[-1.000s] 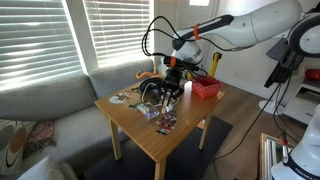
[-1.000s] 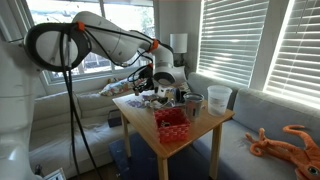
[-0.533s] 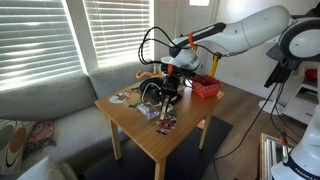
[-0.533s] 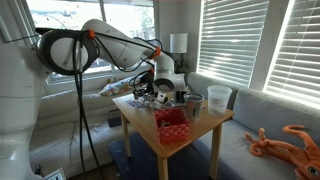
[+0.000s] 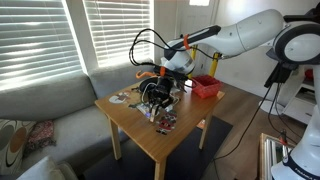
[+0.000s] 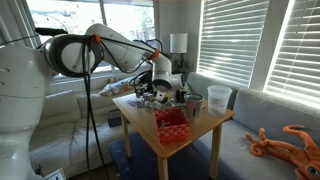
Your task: Pick up the topmost wooden block from the table and place it standing vertically upwards on the table
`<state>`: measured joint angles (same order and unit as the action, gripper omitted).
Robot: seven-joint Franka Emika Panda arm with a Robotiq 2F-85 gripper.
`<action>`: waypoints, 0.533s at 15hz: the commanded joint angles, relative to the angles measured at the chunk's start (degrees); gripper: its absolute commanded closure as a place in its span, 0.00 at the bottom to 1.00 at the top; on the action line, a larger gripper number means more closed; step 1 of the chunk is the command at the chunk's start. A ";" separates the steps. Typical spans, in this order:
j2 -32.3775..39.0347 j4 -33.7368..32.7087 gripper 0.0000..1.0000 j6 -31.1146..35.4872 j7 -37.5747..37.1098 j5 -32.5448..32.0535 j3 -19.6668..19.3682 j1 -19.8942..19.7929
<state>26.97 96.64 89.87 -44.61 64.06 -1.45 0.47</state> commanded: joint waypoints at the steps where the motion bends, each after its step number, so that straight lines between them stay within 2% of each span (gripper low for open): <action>1: 1.72 -2.06 0.96 1.56 -1.61 3.80 0.54 0.15; 8: 3.27 -2.53 0.96 1.99 -3.73 5.30 0.50 0.39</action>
<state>28.92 95.69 91.43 -46.03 68.15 -1.18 0.56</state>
